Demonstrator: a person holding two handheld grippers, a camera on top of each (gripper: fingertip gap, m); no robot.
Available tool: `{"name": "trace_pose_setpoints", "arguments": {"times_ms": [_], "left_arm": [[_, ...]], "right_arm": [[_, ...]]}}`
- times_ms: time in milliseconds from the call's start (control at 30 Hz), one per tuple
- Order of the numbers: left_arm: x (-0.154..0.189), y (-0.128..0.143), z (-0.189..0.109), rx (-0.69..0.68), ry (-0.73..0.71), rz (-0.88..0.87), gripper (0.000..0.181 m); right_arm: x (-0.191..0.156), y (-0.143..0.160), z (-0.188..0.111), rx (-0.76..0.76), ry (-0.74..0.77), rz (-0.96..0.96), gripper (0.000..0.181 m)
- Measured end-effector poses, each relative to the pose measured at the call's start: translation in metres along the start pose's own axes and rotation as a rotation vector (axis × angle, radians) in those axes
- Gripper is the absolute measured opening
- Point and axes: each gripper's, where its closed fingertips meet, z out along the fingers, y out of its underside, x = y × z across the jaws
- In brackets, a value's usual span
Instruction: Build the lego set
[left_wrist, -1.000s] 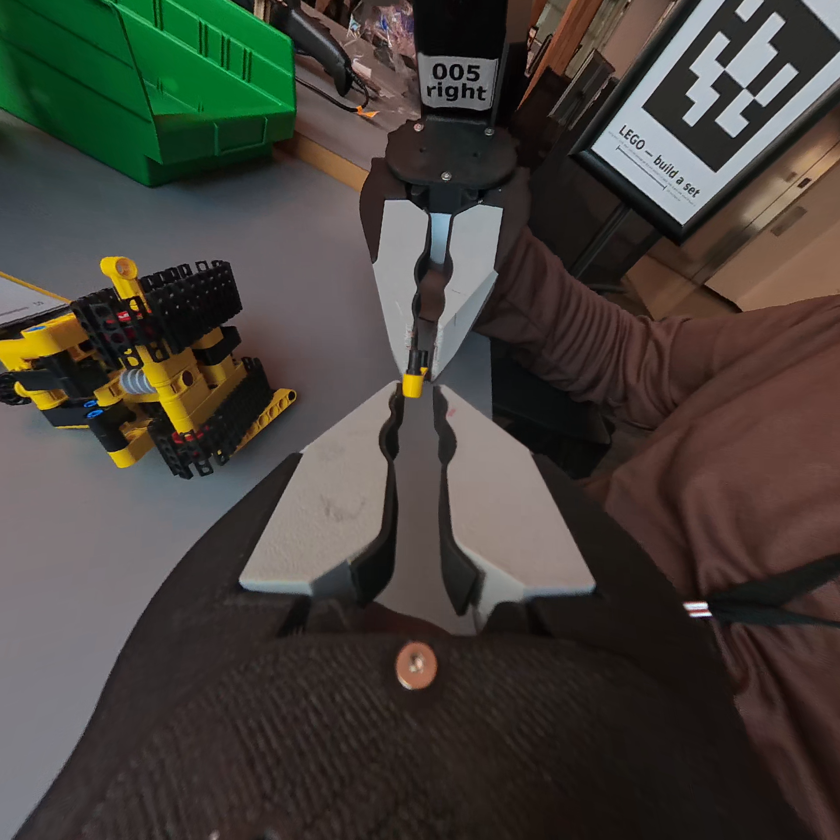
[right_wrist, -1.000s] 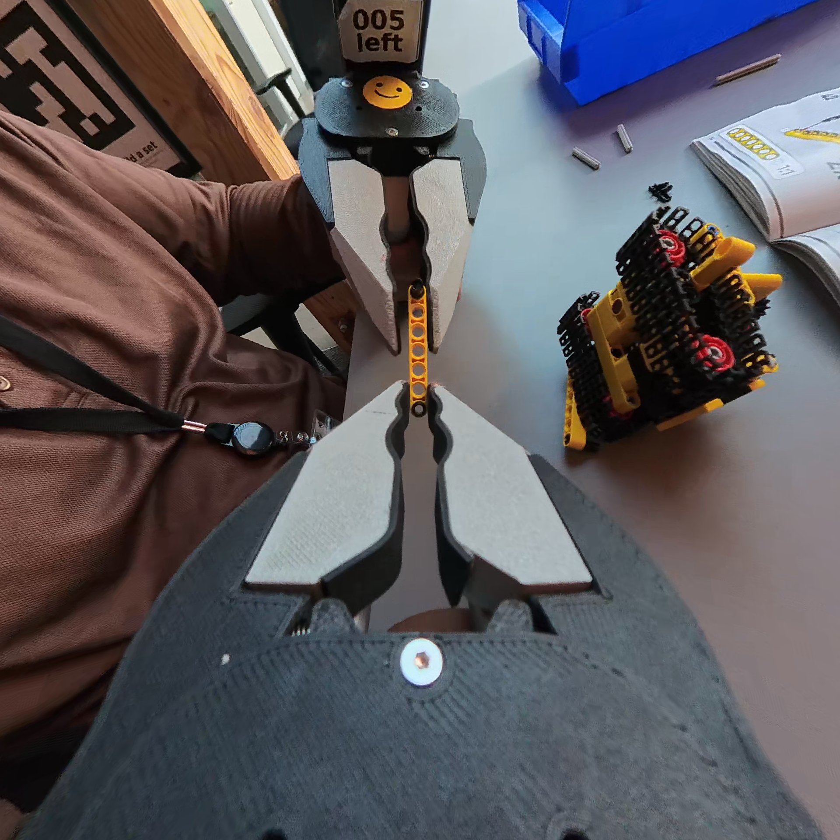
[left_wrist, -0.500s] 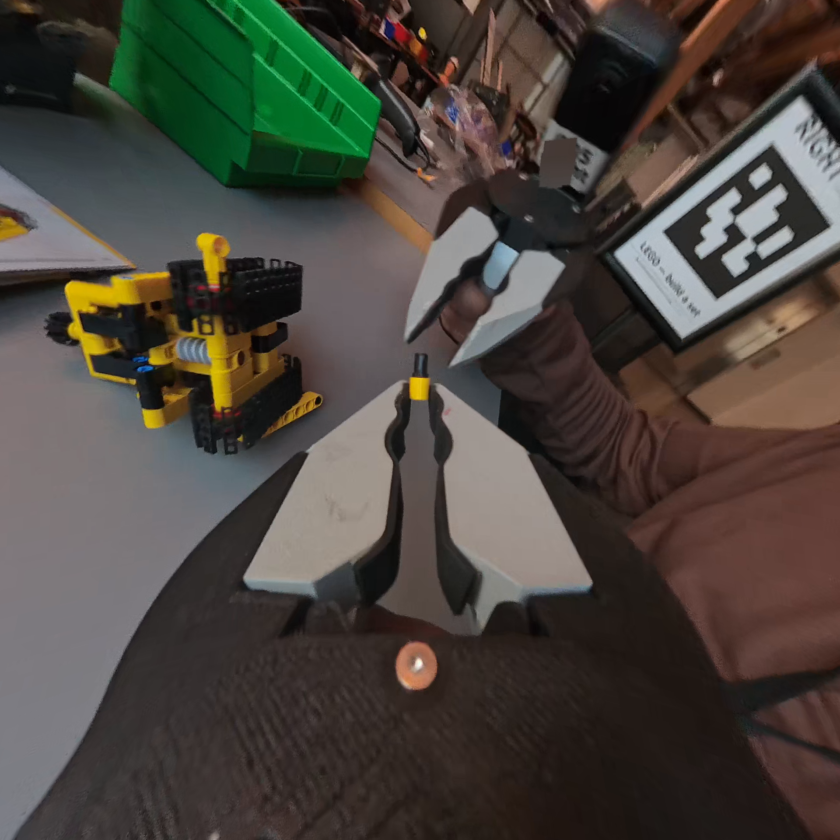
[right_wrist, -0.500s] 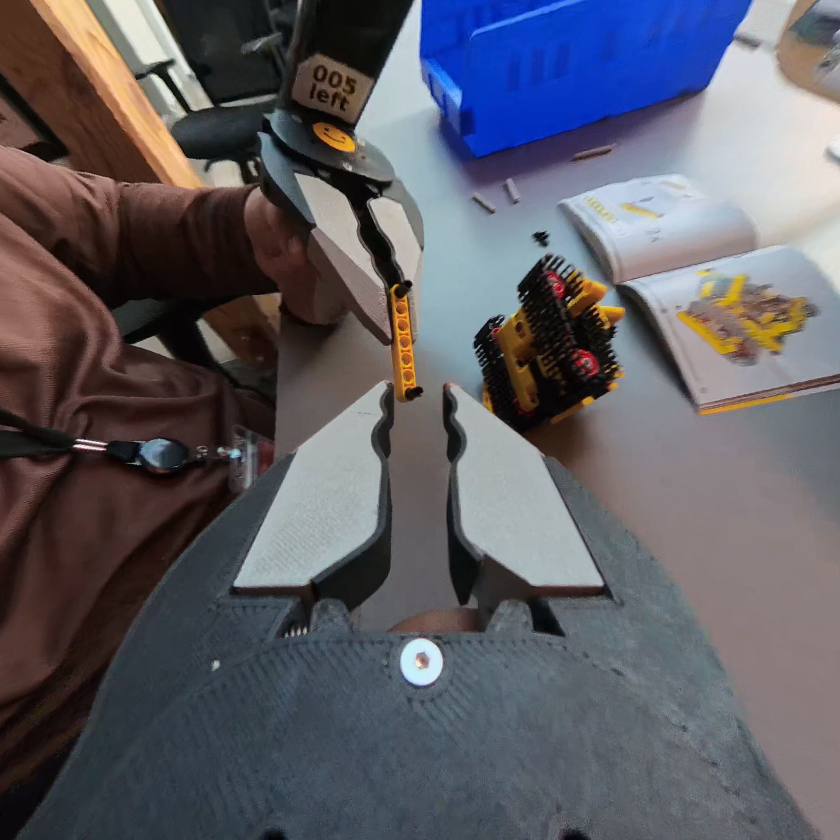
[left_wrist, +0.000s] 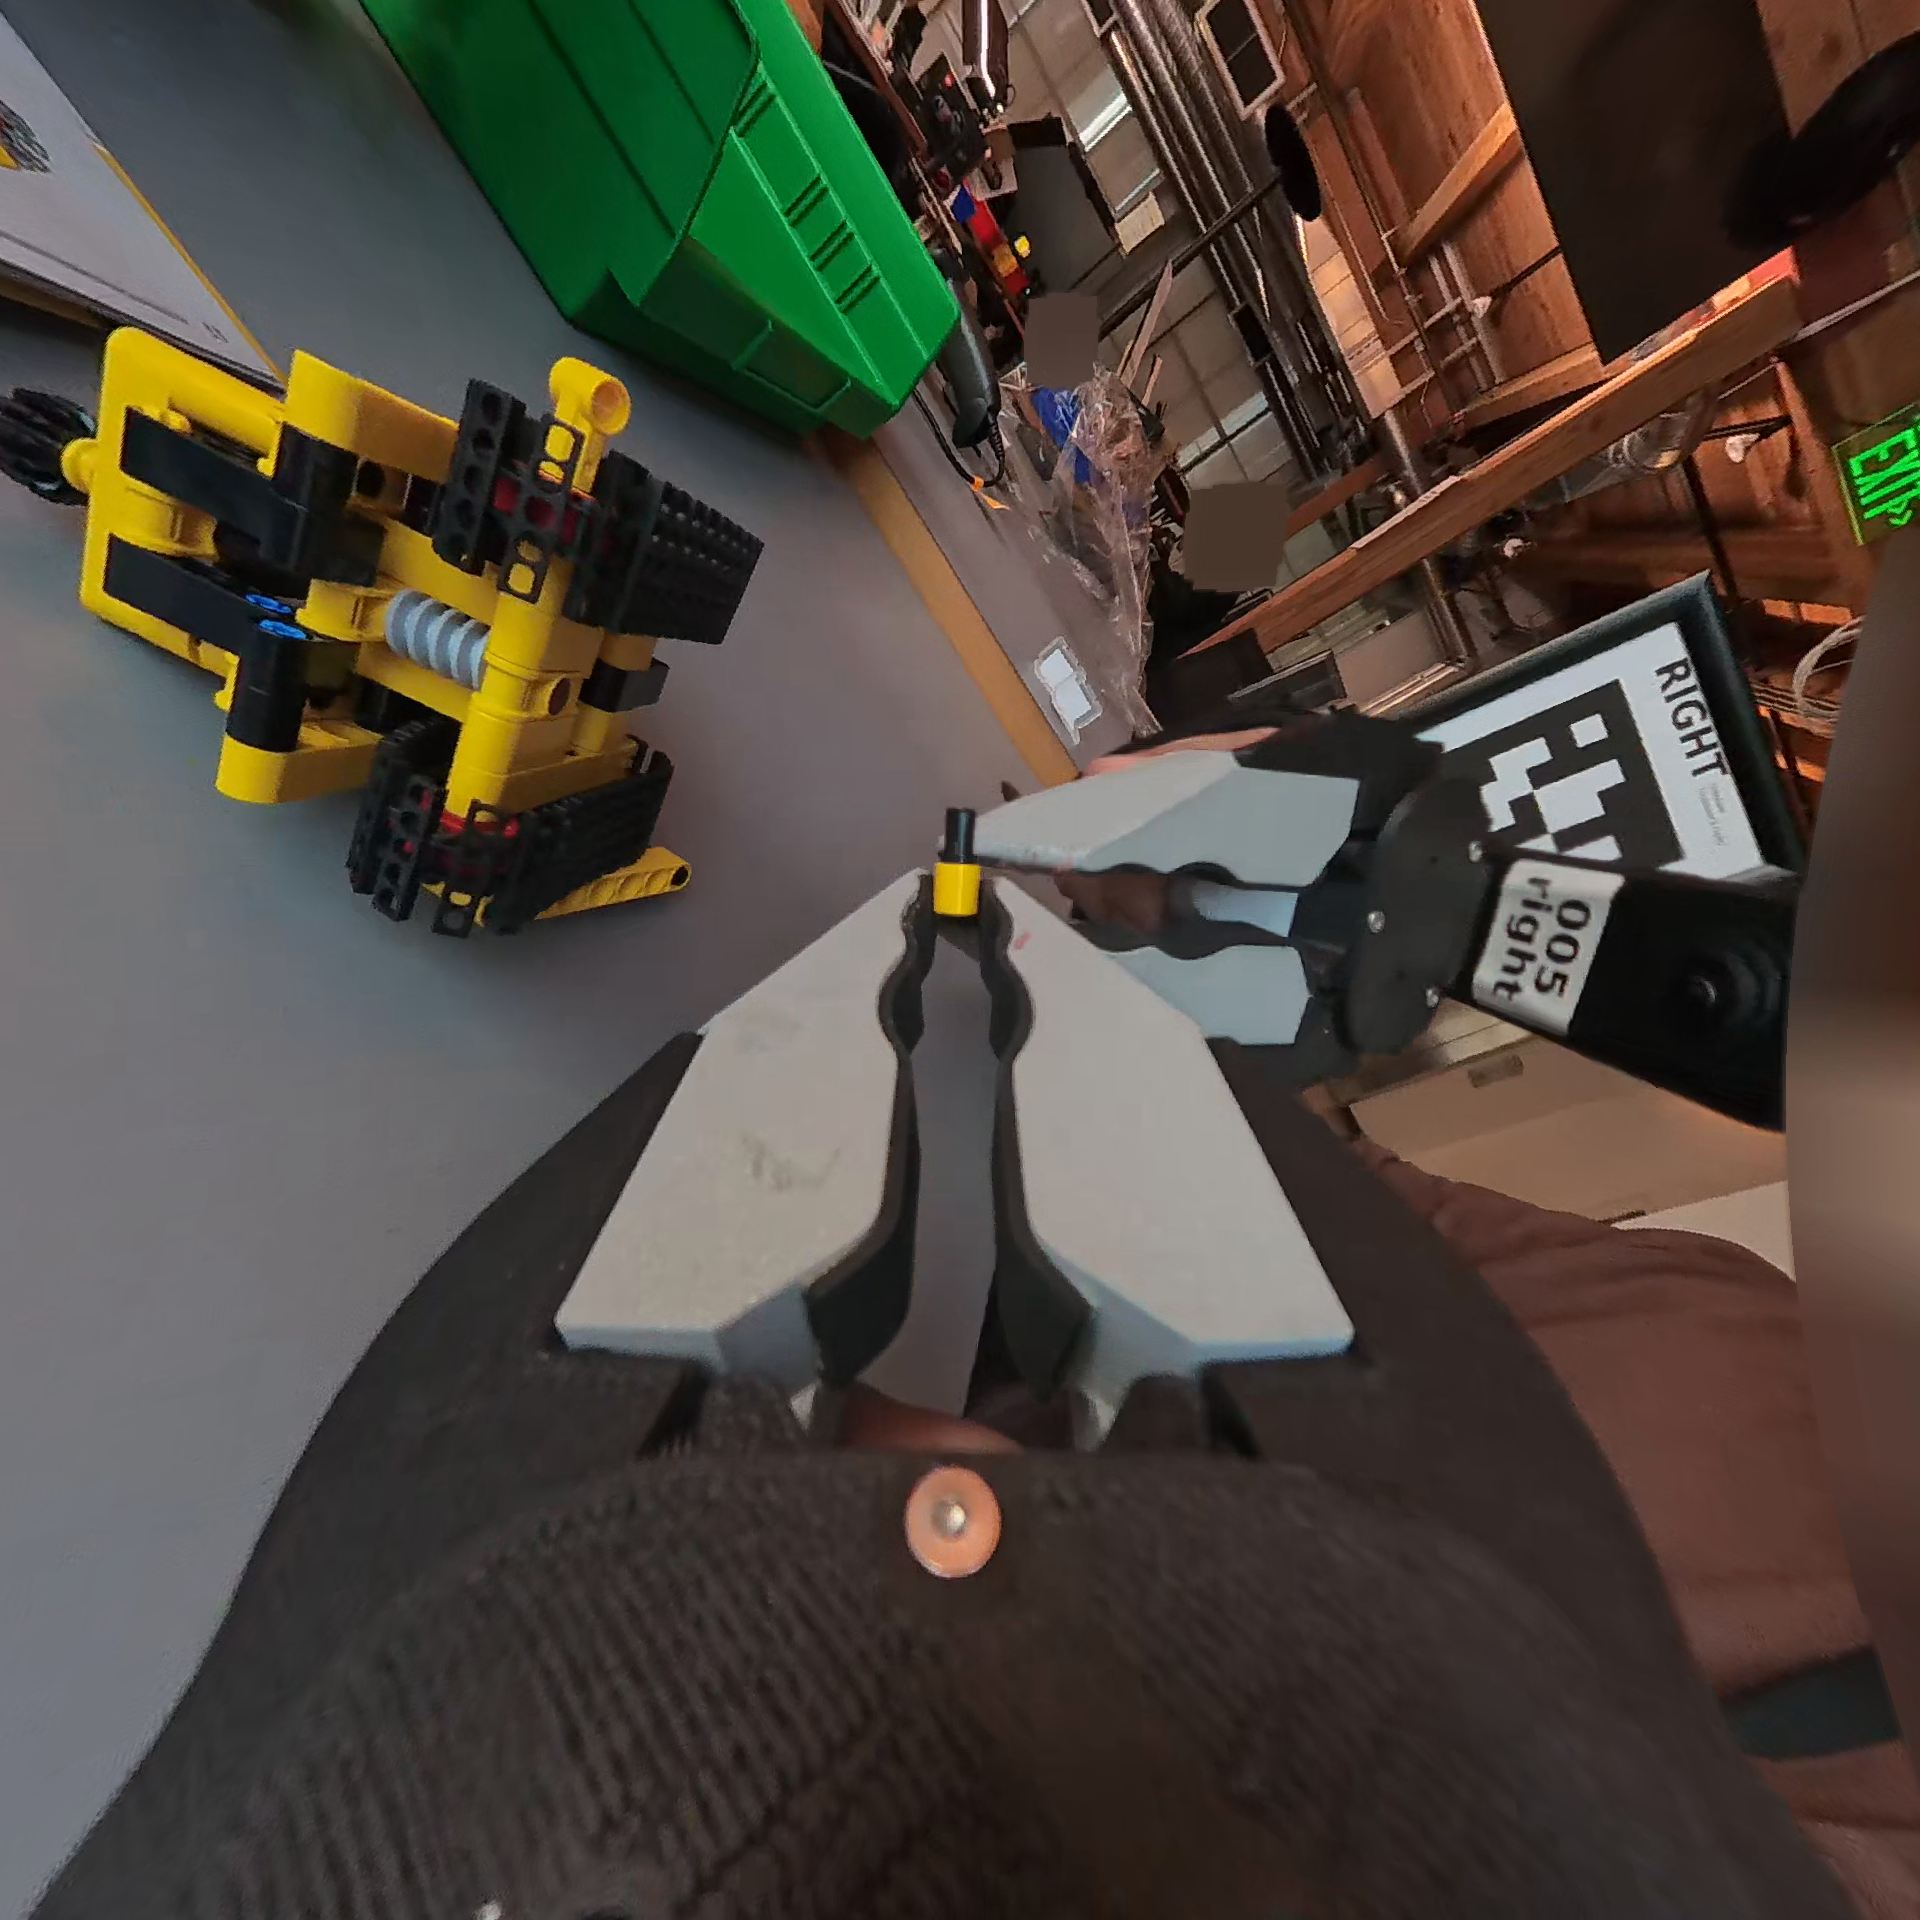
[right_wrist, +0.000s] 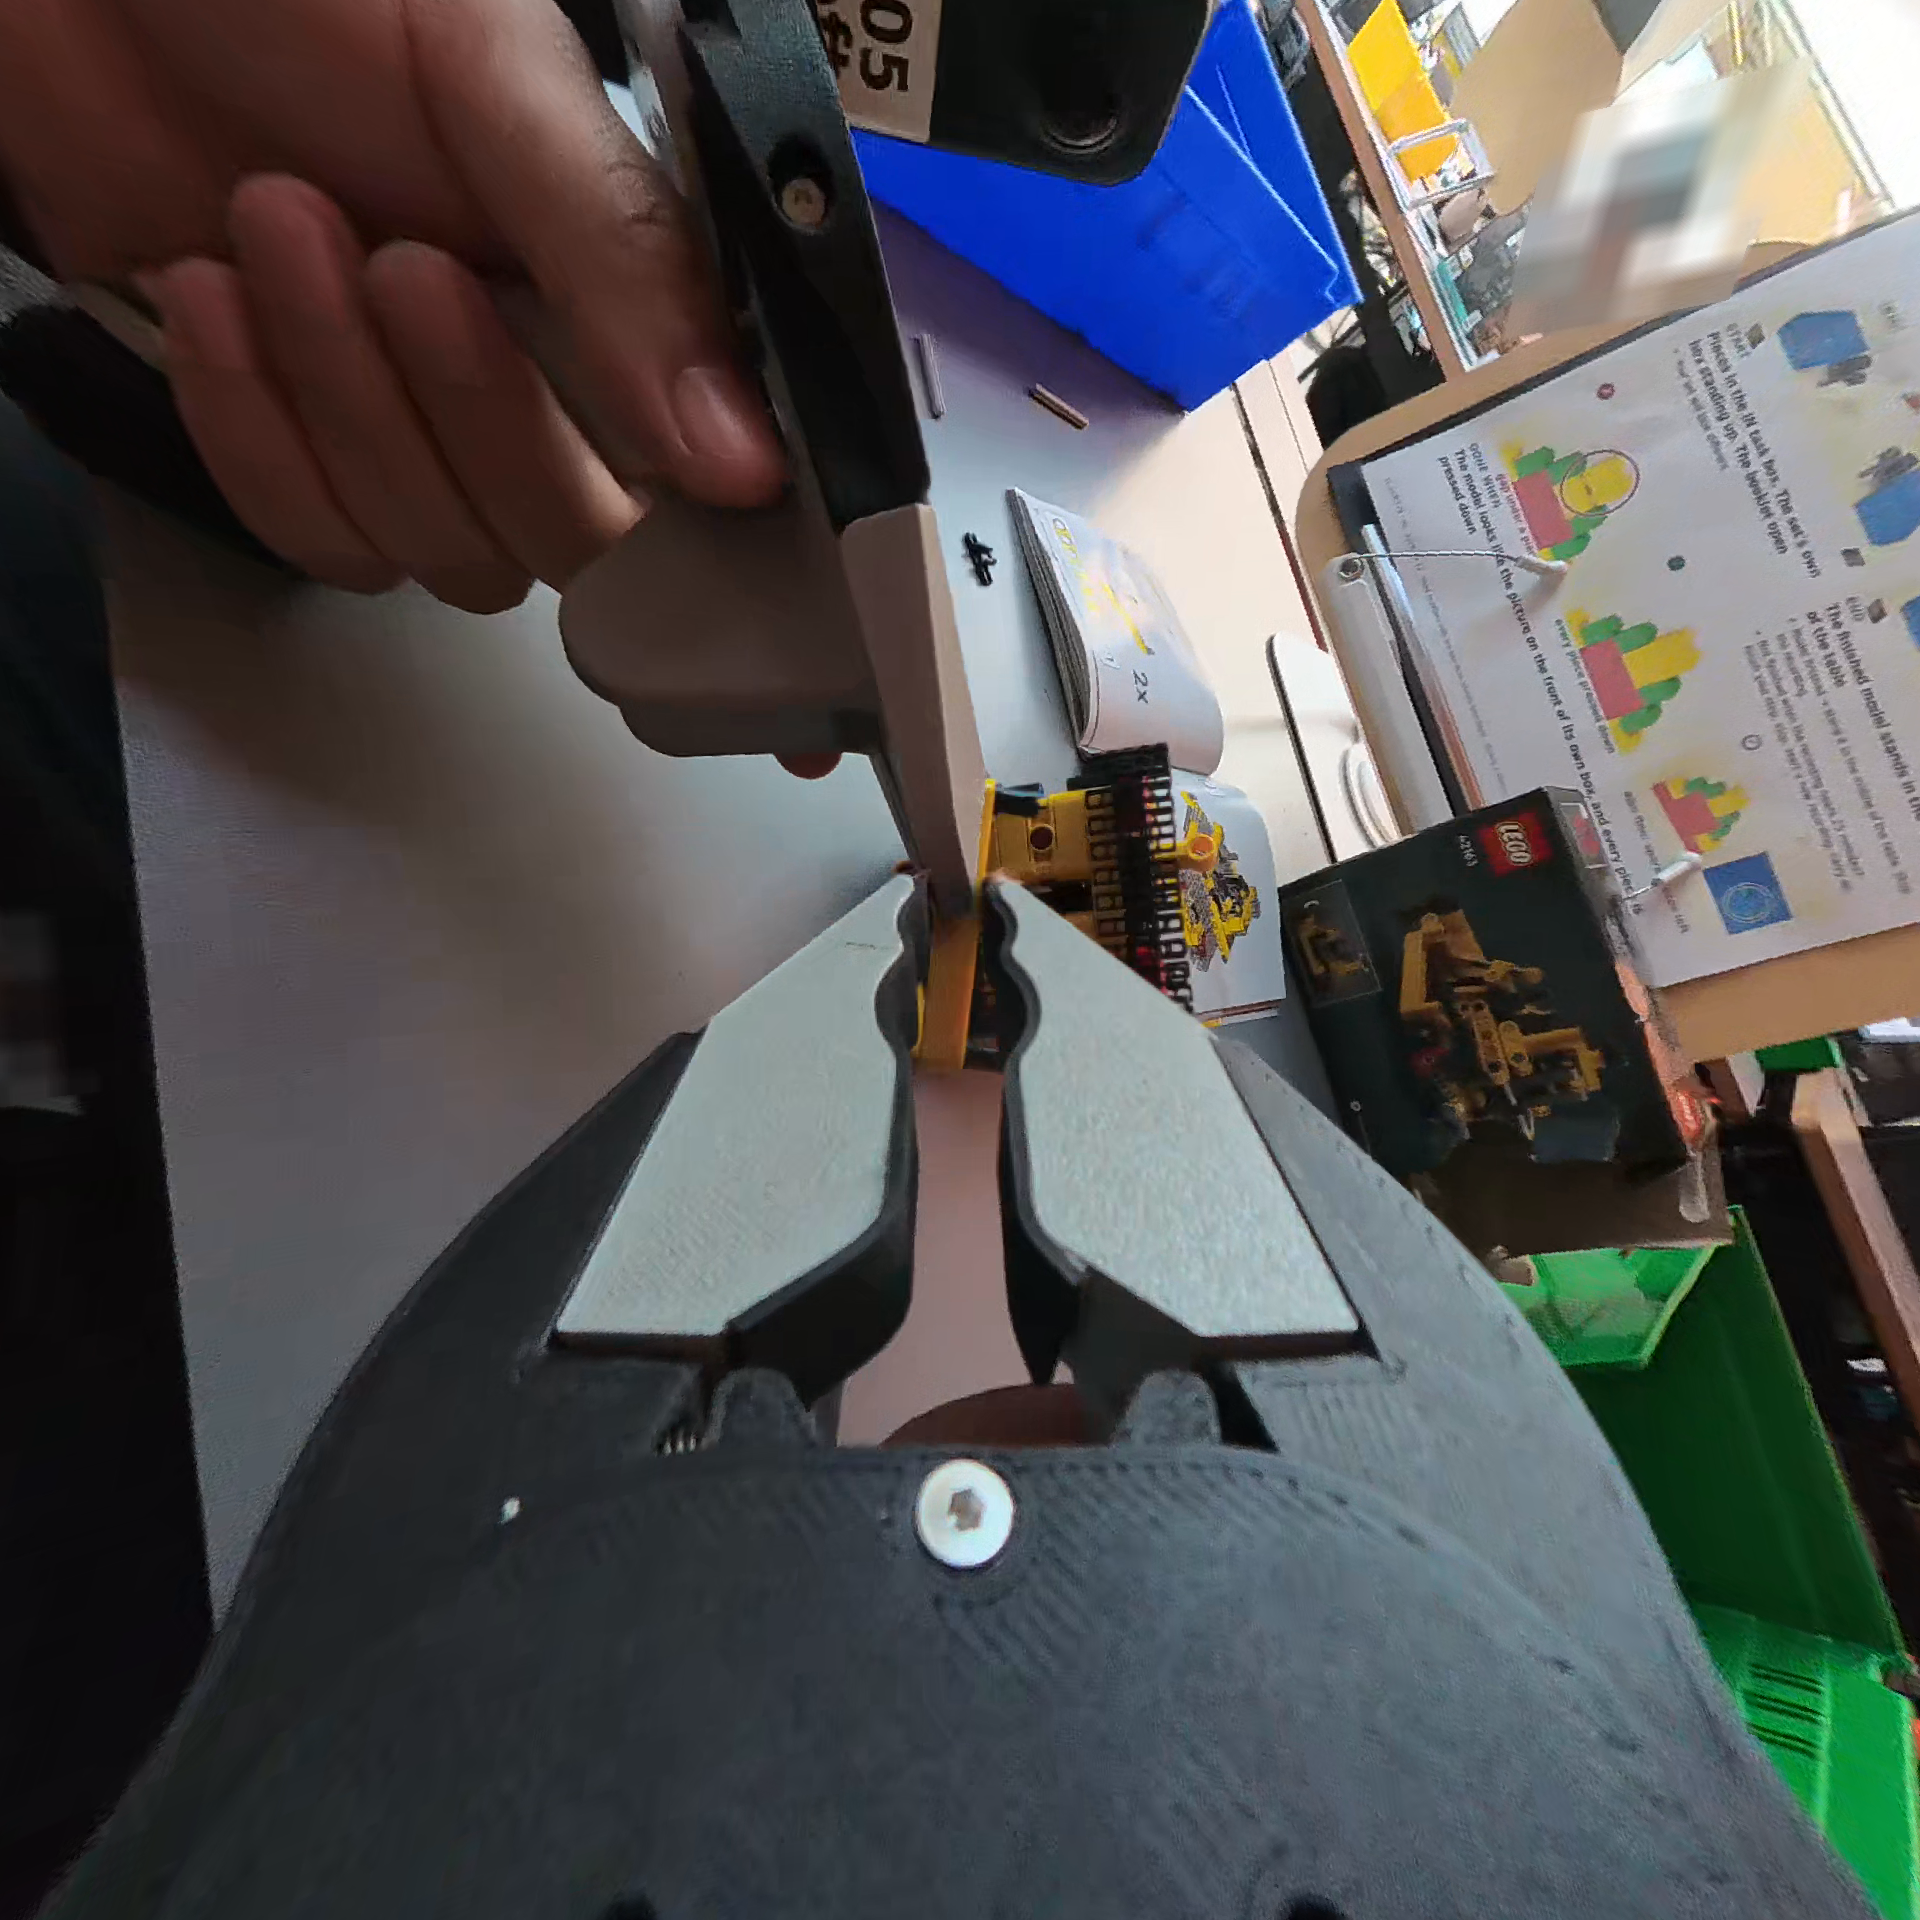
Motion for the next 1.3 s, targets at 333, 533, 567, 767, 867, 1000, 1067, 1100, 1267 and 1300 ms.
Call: {"name": "trace_pose_setpoints", "arguments": {"times_ms": [333,533,567,767,867,1000,1067,1100,1267,1300], "left_arm": [[-0.003,-0.007,-0.014,-0.079,-0.081,0.224,0.024],[-0.026,-0.053,-0.042,-0.106,-0.269,0.575,0.027],[-0.03,-0.06,-0.043,-0.115,-0.291,0.621,0.027],[-0.043,-0.08,-0.033,-0.236,-0.27,0.802,0.035],[-0.047,-0.081,-0.027,-0.28,-0.237,0.838,0.036],[-0.051,-0.071,-0.018,-0.339,-0.172,0.799,0.039],[-0.053,-0.067,-0.014,-0.344,-0.154,0.808,0.038],[-0.053,-0.064,-0.013,-0.352,-0.143,0.808,0.037],[-0.053,-0.057,-0.01,-0.371,-0.103,0.797,0.034],[-0.053,-0.056,-0.009,-0.376,-0.095,0.793,0.033]], "right_arm": [[0.008,0.002,-0.005,0.074,-0.085,0.129,0.005],[0.047,0.011,-0.017,0.2,-0.216,0.415,0.005],[0.052,0.015,-0.017,0.208,-0.241,0.45,0.005],[0.08,0.036,-0.003,0.205,-0.344,0.539,0.005],[0.089,0.043,0.009,0.202,-0.359,0.52,0.005],[0.079,0.048,0.024,0.18,-0.443,0.502,0.005],[0.072,0.052,0.03,0.162,-0.471,0.494,0.005],[0.07,0.056,0.033,0.148,-0.474,0.493,0.005],[0.061,0.066,0.033,0.122,-0.509,0.527,0.005],[0.063,0.065,0.031,0.133,-0.509,0.539,0.005]]}}
